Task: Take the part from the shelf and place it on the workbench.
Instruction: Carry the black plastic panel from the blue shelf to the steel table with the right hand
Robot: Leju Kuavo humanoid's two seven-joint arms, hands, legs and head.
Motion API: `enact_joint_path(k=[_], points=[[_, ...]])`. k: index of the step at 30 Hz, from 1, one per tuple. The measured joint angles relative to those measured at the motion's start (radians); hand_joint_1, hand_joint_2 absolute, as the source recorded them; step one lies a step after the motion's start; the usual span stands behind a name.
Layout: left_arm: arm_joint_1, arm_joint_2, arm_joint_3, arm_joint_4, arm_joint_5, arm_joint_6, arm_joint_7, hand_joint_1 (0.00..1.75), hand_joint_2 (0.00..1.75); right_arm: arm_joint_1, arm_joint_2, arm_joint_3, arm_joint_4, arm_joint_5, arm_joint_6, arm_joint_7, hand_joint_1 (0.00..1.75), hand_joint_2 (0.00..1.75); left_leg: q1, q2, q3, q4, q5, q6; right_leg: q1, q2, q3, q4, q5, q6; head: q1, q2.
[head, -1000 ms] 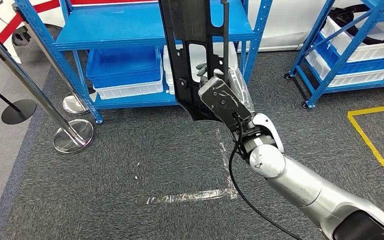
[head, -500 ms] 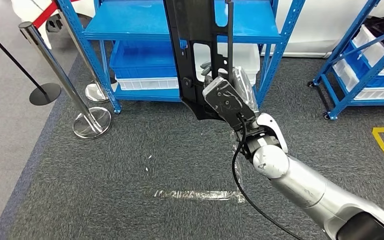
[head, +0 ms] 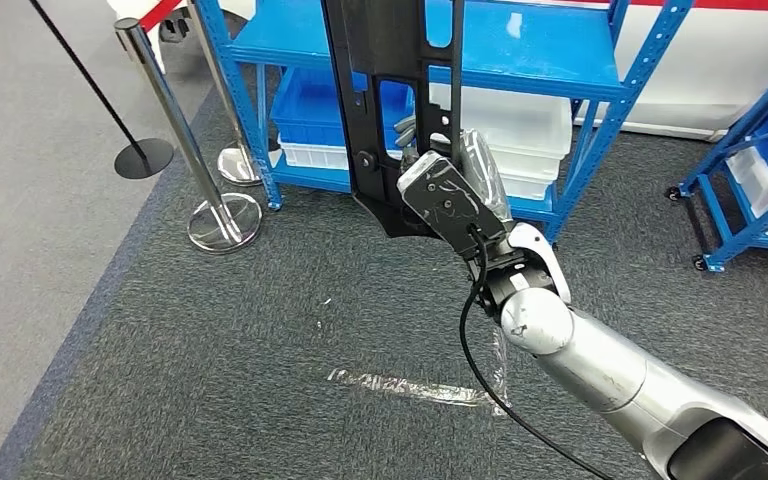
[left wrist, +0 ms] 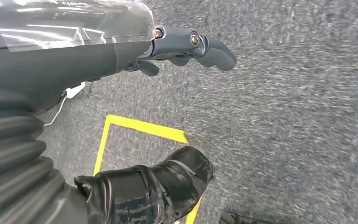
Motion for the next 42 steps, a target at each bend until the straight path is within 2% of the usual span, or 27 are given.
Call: enact_joint_path(k=[2, 3, 4, 6, 8, 9, 10, 12, 13, 15, 17, 18, 19, 21, 23, 24, 26, 28, 30, 32, 33, 35, 36, 38, 39, 40, 42], points=[[0.002, 0.000, -0.003, 0.000, -0.001, 0.003, -0.002, 0.00, 1.75, -0.002, 0.000, 0.000, 0.000, -0.003, 0.003, -0.004, 1.75, 1.75, 0.005, -0.020, 0.003, -0.012, 0.009, 0.009, 0.000, -0.005, 0.003, -0.002, -0.004, 0.011, 0.001, 0.000], [0.003, 0.000, -0.003, 0.000, -0.002, 0.005, -0.005, 0.00, 1.75, -0.003, 0.000, -0.001, 0.000, -0.007, 0.004, -0.009, 1.75, 1.75, 0.009, -0.029, 0.006, -0.019, 0.015, 0.015, -0.001, 0.016, -0.003, 0.015, -0.019, 0.015, 0.002, 0.000], [0.003, 0.000, -0.004, 0.000, -0.004, 0.009, -0.009, 0.00, 1.75, -0.004, 0.000, -0.001, -0.001, -0.012, 0.005, -0.016, 1.75, 1.75, 0.013, -0.038, 0.009, -0.026, 0.020, 0.019, -0.002, 0.045, -0.019, 0.053, -0.044, 0.017, 0.004, 0.000], [0.002, 0.000, -0.005, 0.000, -0.009, 0.019, -0.016, 0.00, 1.75, -0.005, 0.000, -0.003, -0.001, -0.020, 0.004, -0.031, 1.75, 1.75, 0.015, -0.057, 0.007, -0.027, 0.024, 0.025, -0.005, 0.098, -0.074, 0.178, -0.107, 0.019, 0.006, 0.000], [0.001, 0.000, -0.010, 0.000, -0.016, 0.032, -0.016, 0.00, 1.75, -0.003, 0.000, -0.003, -0.004, -0.019, 0.001, -0.036, 1.75, 1.75, 0.015, -0.081, 0.004, -0.024, 0.025, 0.026, -0.006, 0.106, -0.118, 0.270, -0.132, 0.022, 0.008, 0.000], [0.001, -0.001, -0.014, 0.000, -0.020, 0.037, -0.012, 0.00, 1.75, -0.002, 0.000, -0.003, -0.005, -0.018, -0.001, -0.035, 1.75, 1.75, 0.015, -0.095, 0.002, -0.020, 0.025, 0.026, -0.007, 0.107, -0.118, 0.267, -0.118, 0.023, 0.008, 0.000], [0.001, -0.001, -0.018, 0.000, -0.024, 0.041, -0.009, 0.00, 1.75, -0.001, 0.000, -0.003, -0.007, -0.017, -0.003, -0.034, 1.75, 1.75, 0.016, -0.109, 0.001, -0.015, 0.024, 0.024, -0.009, 0.109, -0.098, 0.225, -0.087, 0.023, 0.008, 0.000], [0.001, -0.003, -0.023, 0.000, -0.032, 0.046, -0.003, 0.00, 1.75, -0.002, -0.001, -0.005, -0.011, -0.017, -0.008, -0.032, 1.75, 1.75, 0.018, -0.136, -0.007, -0.001, 0.019, 0.017, -0.016, 0.143, -0.036, 0.092, -0.028, 0.023, 0.008, 0.000], [0.001, -0.004, -0.024, 0.000, -0.035, 0.049, -0.001, 0.00, 1.75, -0.002, -0.002, -0.006, -0.014, -0.016, -0.010, -0.033, 1.75, 1.75, 0.018, -0.149, -0.014, 0.006, 0.018, 0.011, -0.019, 0.163, -0.014, 0.045, -0.013, 0.023, 0.007, 0.000], [0.001, -0.005, -0.028, 0.000, -0.042, 0.055, 0.000, 0.00, 1.75, 0.001, -0.003, -0.008, -0.019, -0.014, -0.016, -0.034, 1.75, 1.75, 0.020, -0.169, -0.030, 0.014, 0.020, -0.002, -0.018, 0.184, -0.005, 0.020, -0.013, 0.019, 0.005, 0.000], [0.004, -0.006, -0.035, 0.000, -0.049, 0.061, 0.000, 0.00, 1.75, 0.004, -0.004, -0.010, -0.021, -0.012, -0.024, -0.035, 1.75, 1.75, 0.024, -0.182, -0.038, 0.012, 0.025, -0.014, -0.017, 0.161, -0.005, 0.016, -0.006, 0.009, 0.005, 0.000], [0.006, -0.007, -0.039, 0.000, -0.052, 0.063, -0.002, 0.00, 1.75, 0.007, -0.004, -0.011, -0.021, -0.012, -0.028, -0.036, 1.75, 1.75, 0.021, -0.169, -0.044, 0.019, 0.020, -0.019, -0.019, 0.148, -0.003, 0.012, -0.004, 0.003, 0.001, 0.000], [0.006, -0.009, -0.042, 0.000, -0.054, 0.066, -0.002, 0.00, 1.75, 0.008, -0.004, -0.012, -0.021, -0.012, -0.031, -0.036, 1.75, 1.75, 0.019, -0.143, -0.059, 0.046, 0.003, -0.024, -0.022, 0.134, -0.001, 0.007, -0.001, -0.002, -0.004, 0.000], [0.002, -0.013, -0.048, 0.000, -0.058, 0.069, -0.004, 0.00, 1.75, 0.012, -0.005, -0.013, -0.022, -0.015, -0.033, -0.038, 1.75, 1.75, 0.017, -0.079, -0.110, 0.155, -0.053, -0.034, -0.020, 0.106, 0.002, 0.004, 0.000, -0.009, -0.015, 0.000], [0.000, -0.013, -0.055, 0.000, -0.064, 0.070, -0.005, 0.00, 1.75, 0.017, -0.006, -0.014, -0.021, -0.024, -0.028, -0.041, 1.75, 1.75, 0.020, -0.053, -0.163, 0.266, -0.093, -0.039, -0.016, 0.078, 0.001, 0.004, -0.002, -0.012, -0.017, 0.000], [0.000, -0.014, -0.060, 0.000, -0.067, 0.069, -0.006, 0.00, 1.75, 0.021, -0.006, -0.014, -0.019, -0.029, -0.025, -0.043, 1.75, 1.75, 0.021, -0.049, -0.168, 0.280, -0.089, -0.039, -0.015, 0.064, 0.002, 0.004, -0.003, -0.013, -0.017, 0.000], [0.001, -0.014, -0.068, 0.000, -0.072, 0.069, -0.009, 0.00, 1.75, 0.026, -0.006, -0.014, -0.015, -0.040, -0.019, -0.050, 1.75, 1.75, 0.021, -0.036, -0.121, 0.195, -0.036, -0.035, -0.013, 0.037, 0.003, 0.004, -0.005, -0.012, -0.017, 0.000], [-0.001, -0.014, -0.072, 0.000, -0.076, 0.070, -0.014, 0.00, 1.75, 0.027, -0.006, -0.015, -0.011, -0.052, -0.014, -0.060, 1.75, 1.75, 0.011, 0.008, -0.051, 0.061, 0.012, -0.023, -0.008, 0.013, 0.006, 0.004, -0.009, -0.007, -0.017, 0.000], [-0.004, -0.014, -0.079, 0.000, -0.081, 0.071, -0.022, 0.00, 1.75, 0.029, -0.006, -0.015, -0.006, -0.065, -0.010, -0.073, 1.75, 1.75, -0.001, 0.029, -0.026, 0.006, 0.020, -0.008, -0.002, -0.010, 0.009, 0.001, -0.013, 0.000, -0.014, 0.000], [-0.004, -0.015, -0.090, 0.000, -0.084, 0.073, -0.028, 0.00, 1.75, 0.033, -0.005, -0.015, -0.001, -0.077, -0.007, -0.085, 1.75, 1.75, 0.001, 0.002, -0.024, -0.003, 0.025, 0.006, 0.000, -0.029, 0.014, -0.002, -0.016, 0.010, -0.013, 0.000], [-0.003, -0.015, -0.094, 0.000, -0.084, 0.074, -0.030, 0.00, 1.75, 0.036, -0.005, -0.016, 0.001, -0.081, -0.006, -0.090, 1.75, 1.75, 0.004, -0.011, -0.019, -0.011, 0.029, 0.011, -0.001, -0.016, 0.016, 0.002, -0.023, 0.015, -0.012, 0.000], [-0.001, -0.016, -0.097, 0.000, -0.083, 0.076, -0.029, 0.00, 1.75, 0.040, -0.005, -0.016, 0.004, -0.085, -0.006, -0.097, 1.75, 1.75, 0.012, -0.033, -0.009, -0.026, 0.037, 0.021, -0.004, 0.043, -0.006, 0.059, -0.060, 0.022, -0.008, 0.000], [-0.002, -0.016, -0.098, 0.000, -0.083, 0.077, -0.027, 0.00, 1.75, 0.043, -0.005, -0.017, 0.005, -0.085, -0.006, -0.101, 1.75, 1.75, 0.012, -0.045, -0.008, -0.028, 0.038, 0.023, -0.006, 0.076, -0.033, 0.120, -0.090, 0.023, -0.005, 0.000], [-0.004, -0.016, -0.102, 0.000, -0.084, 0.075, -0.019, 0.00, 1.75, 0.052, -0.005, -0.017, 0.005, -0.083, -0.007, -0.107, 1.75, 1.75, 0.014, -0.072, -0.008, -0.026, 0.038, 0.028, -0.007, 0.101, -0.101, 0.251, -0.140, 0.026, -0.005, 0.000], [-0.004, -0.017, -0.105, 0.000, -0.084, 0.074, -0.013, 0.00, 1.75, 0.058, -0.005, -0.017, 0.005, -0.081, -0.008, -0.108, 1.75, 1.75, 0.014, -0.088, -0.008, -0.024, 0.037, 0.028, -0.008, 0.104, -0.123, 0.286, -0.142, 0.028, -0.005, 0.000], [-0.004, -0.017, -0.109, 0.000, -0.085, 0.072, -0.007, 0.00, 1.75, 0.062, -0.005, -0.017, 0.005, -0.080, -0.008, -0.108, 1.75, 1.75, 0.016, -0.104, -0.008, -0.021, 0.036, 0.027, -0.010, 0.106, -0.125, 0.277, -0.123, 0.029, -0.005, 0.000], [-0.003, -0.017, -0.116, 0.000, -0.085, 0.070, 0.005, 0.00, 1.75, 0.067, -0.005, -0.017, 0.005, -0.076, -0.009, -0.107, 1.75, 1.75, 0.021, -0.137, -0.010, -0.008, 0.029, 0.019, -0.020, 0.131, -0.078, 0.158, -0.047, 0.034, -0.004, 0.000]])
